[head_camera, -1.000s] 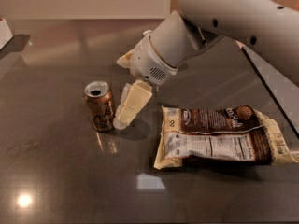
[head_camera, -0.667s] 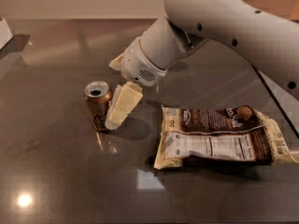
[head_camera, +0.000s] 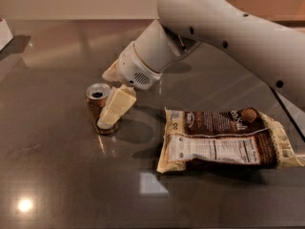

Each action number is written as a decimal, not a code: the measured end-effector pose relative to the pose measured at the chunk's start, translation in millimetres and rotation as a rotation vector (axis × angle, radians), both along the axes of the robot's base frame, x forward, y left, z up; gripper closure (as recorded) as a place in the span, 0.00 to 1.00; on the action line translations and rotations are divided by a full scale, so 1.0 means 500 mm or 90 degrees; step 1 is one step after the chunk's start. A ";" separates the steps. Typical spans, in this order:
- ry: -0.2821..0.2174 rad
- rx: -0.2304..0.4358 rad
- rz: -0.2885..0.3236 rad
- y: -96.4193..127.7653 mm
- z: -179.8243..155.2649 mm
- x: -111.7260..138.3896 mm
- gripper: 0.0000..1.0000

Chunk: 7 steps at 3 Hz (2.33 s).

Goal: Move orange can near green can

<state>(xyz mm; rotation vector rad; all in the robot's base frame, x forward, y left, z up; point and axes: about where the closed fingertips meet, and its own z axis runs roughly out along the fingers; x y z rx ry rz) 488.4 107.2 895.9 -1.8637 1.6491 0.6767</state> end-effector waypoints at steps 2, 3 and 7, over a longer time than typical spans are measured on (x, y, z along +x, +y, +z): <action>0.011 0.015 0.007 -0.006 0.013 -0.005 0.64; 0.012 0.016 -0.015 -0.036 0.028 0.021 0.88; -0.029 0.005 -0.214 -0.279 0.089 0.287 1.00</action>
Offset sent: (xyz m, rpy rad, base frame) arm -0.0014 -0.0126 0.0132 0.0504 0.0356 0.0050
